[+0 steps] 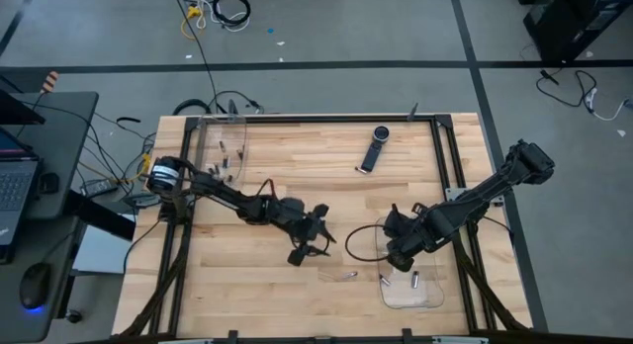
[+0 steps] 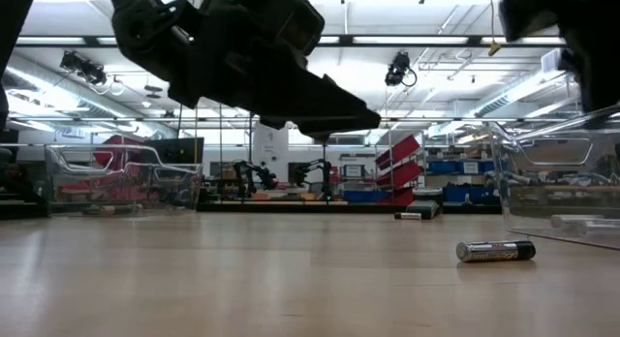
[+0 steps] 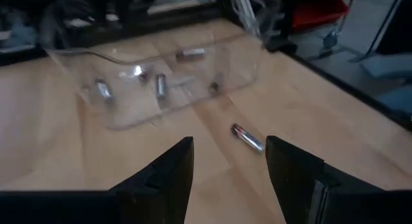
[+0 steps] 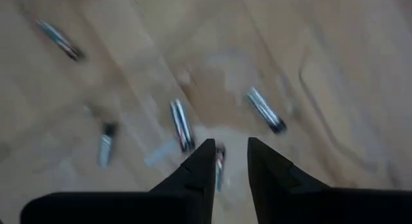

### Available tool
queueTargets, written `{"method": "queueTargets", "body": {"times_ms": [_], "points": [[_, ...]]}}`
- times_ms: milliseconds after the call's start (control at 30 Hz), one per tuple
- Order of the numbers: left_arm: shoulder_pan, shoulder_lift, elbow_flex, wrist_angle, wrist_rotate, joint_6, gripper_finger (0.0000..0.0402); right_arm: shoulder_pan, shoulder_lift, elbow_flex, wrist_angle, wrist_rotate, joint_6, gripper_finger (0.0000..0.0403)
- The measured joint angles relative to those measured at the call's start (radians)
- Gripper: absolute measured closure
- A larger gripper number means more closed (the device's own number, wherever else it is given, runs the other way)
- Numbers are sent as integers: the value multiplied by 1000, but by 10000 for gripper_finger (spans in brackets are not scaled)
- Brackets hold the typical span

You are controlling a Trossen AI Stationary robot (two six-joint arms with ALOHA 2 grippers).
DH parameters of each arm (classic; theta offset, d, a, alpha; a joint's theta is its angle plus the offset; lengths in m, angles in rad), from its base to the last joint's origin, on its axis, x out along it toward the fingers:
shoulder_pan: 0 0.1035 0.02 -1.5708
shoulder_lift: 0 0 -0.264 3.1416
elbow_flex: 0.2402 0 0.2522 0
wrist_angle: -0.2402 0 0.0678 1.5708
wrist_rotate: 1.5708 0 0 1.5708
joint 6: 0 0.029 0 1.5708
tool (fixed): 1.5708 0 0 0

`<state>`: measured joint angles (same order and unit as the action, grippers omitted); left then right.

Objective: Sort batteries
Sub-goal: Put the silver battery into the bottom transparent bin

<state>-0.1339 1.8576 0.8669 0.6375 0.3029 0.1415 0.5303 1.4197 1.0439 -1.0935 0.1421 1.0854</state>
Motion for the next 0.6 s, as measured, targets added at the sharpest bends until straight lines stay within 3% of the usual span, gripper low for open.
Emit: {"method": "queueTargets", "body": {"times_ms": [133, 400, 600], "points": [[-71, 0, -1, -33, -108, 4, 209, 34, 0, 83, 0, 121, -38, 327], [-227, 21, 0, 64, -452, -21, 209, 134, 0, 193, 18, 321, -42, 327], [-284, 87, 61, 147, -518, -44, 209, 199, 0, 199, 80, 387, -36, 328]]}}
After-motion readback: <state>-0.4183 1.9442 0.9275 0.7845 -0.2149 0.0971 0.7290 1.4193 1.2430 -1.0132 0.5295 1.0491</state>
